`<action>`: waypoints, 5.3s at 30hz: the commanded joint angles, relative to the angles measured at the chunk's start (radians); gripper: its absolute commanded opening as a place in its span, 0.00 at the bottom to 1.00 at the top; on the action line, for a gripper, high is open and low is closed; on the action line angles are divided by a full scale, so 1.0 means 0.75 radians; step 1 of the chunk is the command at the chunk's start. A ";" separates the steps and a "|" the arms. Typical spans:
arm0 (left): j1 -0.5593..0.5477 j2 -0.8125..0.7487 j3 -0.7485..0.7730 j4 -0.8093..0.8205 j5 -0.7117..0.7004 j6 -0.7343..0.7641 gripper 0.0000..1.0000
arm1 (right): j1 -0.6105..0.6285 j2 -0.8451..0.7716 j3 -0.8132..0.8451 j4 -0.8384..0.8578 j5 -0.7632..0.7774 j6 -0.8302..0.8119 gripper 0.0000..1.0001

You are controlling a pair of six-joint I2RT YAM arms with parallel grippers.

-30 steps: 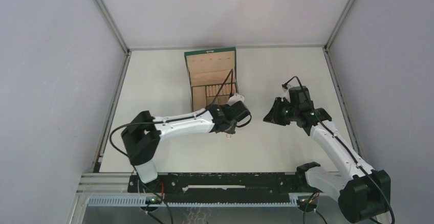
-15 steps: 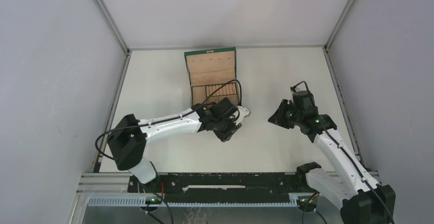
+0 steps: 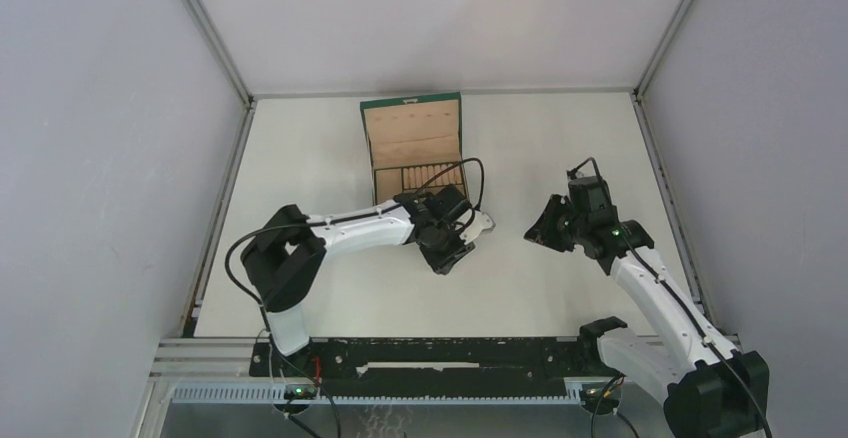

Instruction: Organize the mixed jewelry

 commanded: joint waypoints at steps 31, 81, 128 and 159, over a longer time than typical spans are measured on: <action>0.033 0.271 0.254 -0.086 -0.012 0.175 0.33 | -0.005 0.050 0.024 0.056 0.010 -0.021 0.25; 0.253 -0.195 0.512 -0.331 -0.054 -0.867 0.00 | 0.345 0.292 -0.016 0.960 -0.395 0.654 0.47; 0.591 -0.735 0.152 0.284 0.598 -1.082 1.00 | 0.131 0.433 -0.017 1.509 -1.010 0.636 0.00; 0.624 -0.642 -0.087 1.108 1.100 -1.691 0.73 | 0.148 0.523 0.000 2.403 -1.139 1.180 0.00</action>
